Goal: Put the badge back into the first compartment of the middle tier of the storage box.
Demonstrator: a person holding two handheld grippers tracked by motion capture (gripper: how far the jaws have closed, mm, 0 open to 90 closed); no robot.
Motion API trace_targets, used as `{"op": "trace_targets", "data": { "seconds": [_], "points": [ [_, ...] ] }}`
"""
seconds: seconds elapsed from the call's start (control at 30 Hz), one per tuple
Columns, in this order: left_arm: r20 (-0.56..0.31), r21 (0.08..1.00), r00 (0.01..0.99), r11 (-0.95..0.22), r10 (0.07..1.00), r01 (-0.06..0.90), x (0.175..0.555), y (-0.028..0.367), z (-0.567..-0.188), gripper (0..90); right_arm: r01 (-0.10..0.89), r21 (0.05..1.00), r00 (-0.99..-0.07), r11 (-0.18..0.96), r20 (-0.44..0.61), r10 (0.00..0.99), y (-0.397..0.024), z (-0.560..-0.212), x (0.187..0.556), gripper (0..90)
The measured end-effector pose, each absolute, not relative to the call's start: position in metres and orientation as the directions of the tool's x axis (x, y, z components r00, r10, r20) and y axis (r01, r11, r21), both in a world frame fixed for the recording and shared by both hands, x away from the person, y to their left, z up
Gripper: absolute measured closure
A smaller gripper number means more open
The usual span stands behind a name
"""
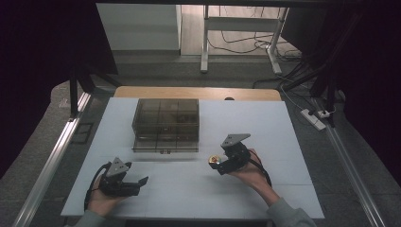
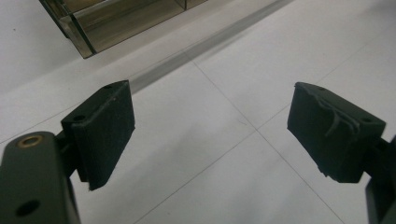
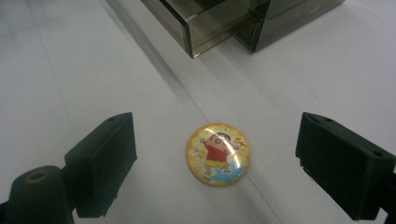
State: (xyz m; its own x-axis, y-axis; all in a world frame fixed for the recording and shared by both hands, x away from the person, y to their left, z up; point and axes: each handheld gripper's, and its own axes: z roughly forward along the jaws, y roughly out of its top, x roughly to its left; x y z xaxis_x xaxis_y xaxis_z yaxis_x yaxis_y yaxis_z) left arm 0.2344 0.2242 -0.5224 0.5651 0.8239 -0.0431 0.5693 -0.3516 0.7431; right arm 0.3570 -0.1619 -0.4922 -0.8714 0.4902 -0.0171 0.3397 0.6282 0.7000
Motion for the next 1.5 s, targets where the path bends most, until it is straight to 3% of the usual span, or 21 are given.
{"op": "trace_targets", "data": {
  "seconds": [0.5, 1.23, 1.5],
  "points": [
    [-0.040, 0.741, 0.568, -0.357, 0.822, 0.569, 0.234, 0.224, -0.523, 15.1, 0.362, 0.618, -0.884, 0.698, -0.011, 0.468, -0.148, -0.505, 0.370, 16.0],
    [-0.035, 0.739, 0.572, -0.364, 0.819, 0.567, 0.234, 0.224, -0.524, 15.1, 0.365, 0.535, -0.894, 0.762, -0.029, 0.448, -0.138, -0.516, 0.378, 29.5],
    [-0.033, 0.739, 0.574, -0.367, 0.818, 0.566, 0.234, 0.223, -0.524, 15.1, 0.370, 0.515, -0.890, 0.773, -0.041, 0.454, -0.134, -0.513, 0.374, 44.5]
  ]
}}
